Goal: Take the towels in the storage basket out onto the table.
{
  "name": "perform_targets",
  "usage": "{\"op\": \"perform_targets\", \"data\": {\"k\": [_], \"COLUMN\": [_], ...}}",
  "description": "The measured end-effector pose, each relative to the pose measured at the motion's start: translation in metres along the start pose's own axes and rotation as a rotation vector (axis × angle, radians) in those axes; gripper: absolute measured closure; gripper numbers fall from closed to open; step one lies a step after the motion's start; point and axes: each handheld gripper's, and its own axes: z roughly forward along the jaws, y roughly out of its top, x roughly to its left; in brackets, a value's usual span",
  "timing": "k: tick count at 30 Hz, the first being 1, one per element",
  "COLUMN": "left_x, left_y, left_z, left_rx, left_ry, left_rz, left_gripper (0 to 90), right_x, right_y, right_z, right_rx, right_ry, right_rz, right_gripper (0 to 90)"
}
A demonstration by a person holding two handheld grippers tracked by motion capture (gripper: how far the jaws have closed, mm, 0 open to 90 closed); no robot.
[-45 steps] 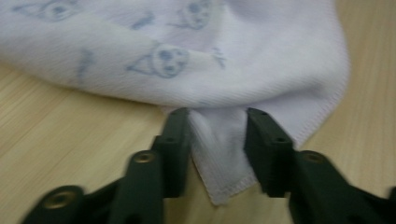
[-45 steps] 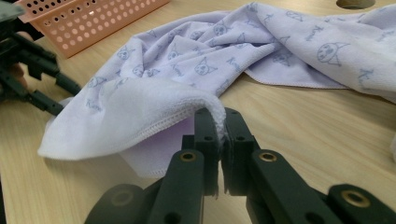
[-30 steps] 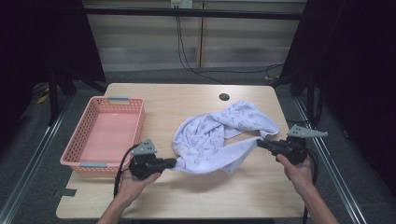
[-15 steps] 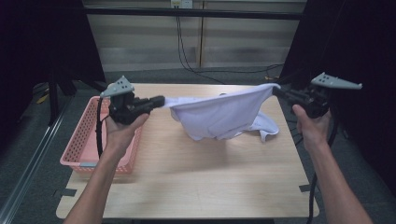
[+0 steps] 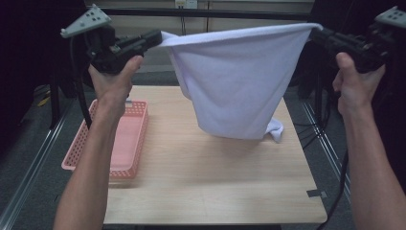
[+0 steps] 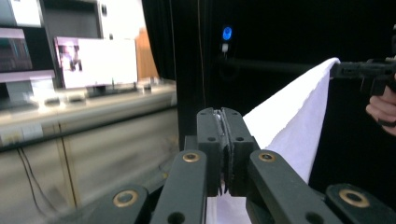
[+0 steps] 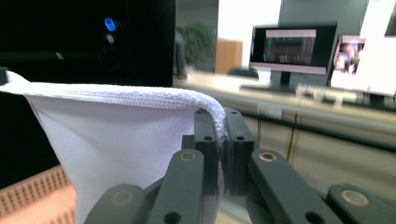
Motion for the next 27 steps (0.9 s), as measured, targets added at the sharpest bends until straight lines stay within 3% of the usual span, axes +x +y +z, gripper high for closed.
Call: {"op": "perform_targets", "data": {"k": [2, 5, 6, 10, 12, 17, 21, 23, 25, 27], "left_x": [-0.006, -0.01, -0.011, -0.02, -0.029, -0.058, -0.08, -0.086, -0.088, -0.094], "left_y": [0.003, -0.022, -0.034, -0.088, -0.116, -0.182, -0.231, -0.254, -0.273, -0.285], "left_z": [-0.003, -0.001, -0.001, -0.009, -0.018, -0.051, -0.073, -0.081, -0.089, -0.097], "left_rx": [0.017, 0.094, 0.119, 0.197, 0.242, 0.307, 0.409, 0.482, 0.521, 0.555], "left_ry": [-0.011, -0.045, -0.066, -0.136, -0.178, -0.274, -0.327, -0.328, -0.336, -0.363], "left_rz": [0.02, 0.005, 0.0, -0.049, -0.064, -0.146, -0.186, -0.207, -0.258, -0.266], "left_gripper": [87.7, 87.7, 87.6, 87.5, 87.5, 87.3, 86.9, 86.6, 85.8, 85.4], "right_x": [0.004, 0.006, 0.006, 0.008, 0.013, 0.033, 0.056, 0.066, 0.076, 0.082], "right_y": [0.007, -0.009, -0.02, -0.078, -0.11, -0.191, -0.24, -0.26, -0.282, -0.295], "right_z": [-0.008, -0.018, -0.022, -0.039, -0.05, -0.09, -0.117, -0.127, -0.135, -0.14], "right_rx": [-0.026, -0.01, 0.008, 0.08, 0.112, 0.234, 0.338, 0.382, 0.446, 0.504], "right_ry": [0.0, 0.012, 0.017, 0.068, 0.103, 0.151, 0.183, 0.199, 0.229, 0.236], "right_rz": [-0.011, -0.006, -0.011, 0.048, 0.077, 0.143, 0.182, 0.192, 0.201, 0.191], "right_gripper": [85.9, 86.1, 86.1, 86.2, 86.2, 86.2, 86.1, 85.9, 84.7, 77.6]}}
